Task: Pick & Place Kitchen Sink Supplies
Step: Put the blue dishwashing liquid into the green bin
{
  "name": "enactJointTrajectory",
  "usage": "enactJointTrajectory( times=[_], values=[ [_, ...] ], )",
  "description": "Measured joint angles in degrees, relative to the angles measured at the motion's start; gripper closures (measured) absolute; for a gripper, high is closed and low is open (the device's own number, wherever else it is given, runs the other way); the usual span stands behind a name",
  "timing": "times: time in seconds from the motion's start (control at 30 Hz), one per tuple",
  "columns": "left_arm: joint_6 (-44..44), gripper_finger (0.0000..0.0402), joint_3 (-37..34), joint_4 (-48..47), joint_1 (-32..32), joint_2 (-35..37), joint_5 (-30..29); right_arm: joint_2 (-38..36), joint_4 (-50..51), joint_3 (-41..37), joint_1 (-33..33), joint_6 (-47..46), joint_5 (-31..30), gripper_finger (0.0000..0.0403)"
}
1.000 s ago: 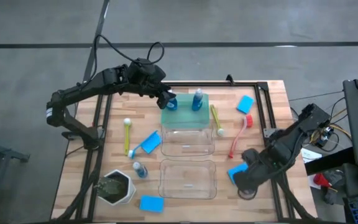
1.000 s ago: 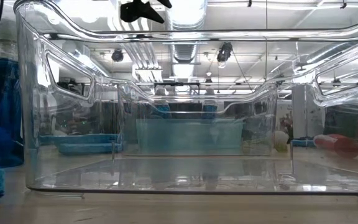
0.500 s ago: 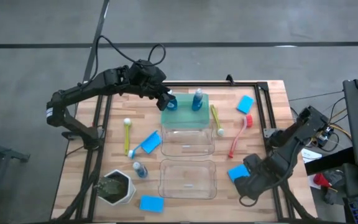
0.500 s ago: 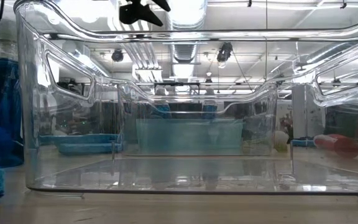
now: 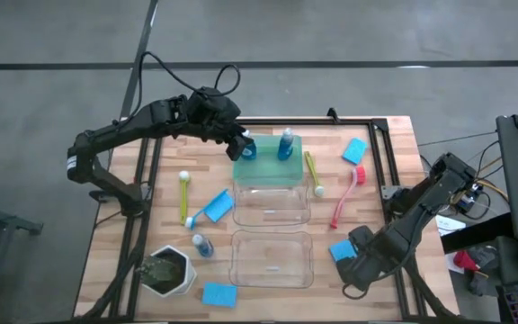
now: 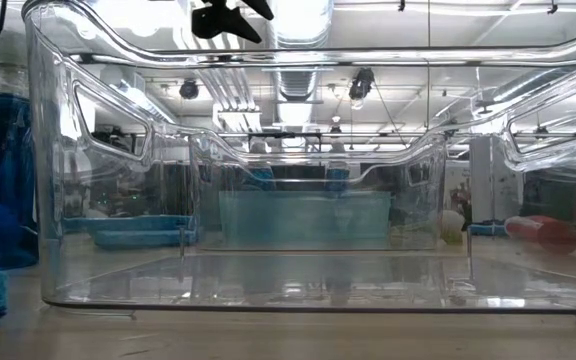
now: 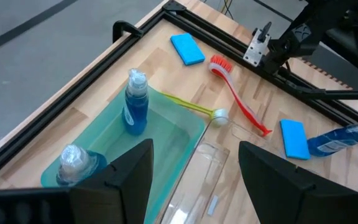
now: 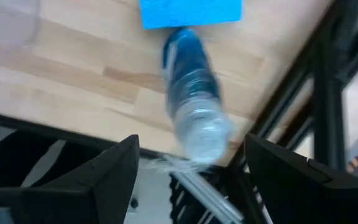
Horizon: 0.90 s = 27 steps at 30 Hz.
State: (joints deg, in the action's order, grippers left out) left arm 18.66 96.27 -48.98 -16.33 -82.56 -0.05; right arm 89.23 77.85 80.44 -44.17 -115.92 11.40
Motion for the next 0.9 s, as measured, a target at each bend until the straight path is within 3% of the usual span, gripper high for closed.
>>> enactJointTrajectory(
  times=[0.37, 0.9],
  values=[
    [0.2, 0.0174, 0.0, 0.0, 0.0, 0.0, 0.0, 0.0, -1.4, -3.1, -0.1, 2.3, 0.1, 0.0146],
    [0.2, 0.0174, 0.0, 0.0, 0.0, 0.0, 0.0, 0.0, -3.3, -4.0, -0.1, 3.6, 0.6, 0.0241]
  ],
)
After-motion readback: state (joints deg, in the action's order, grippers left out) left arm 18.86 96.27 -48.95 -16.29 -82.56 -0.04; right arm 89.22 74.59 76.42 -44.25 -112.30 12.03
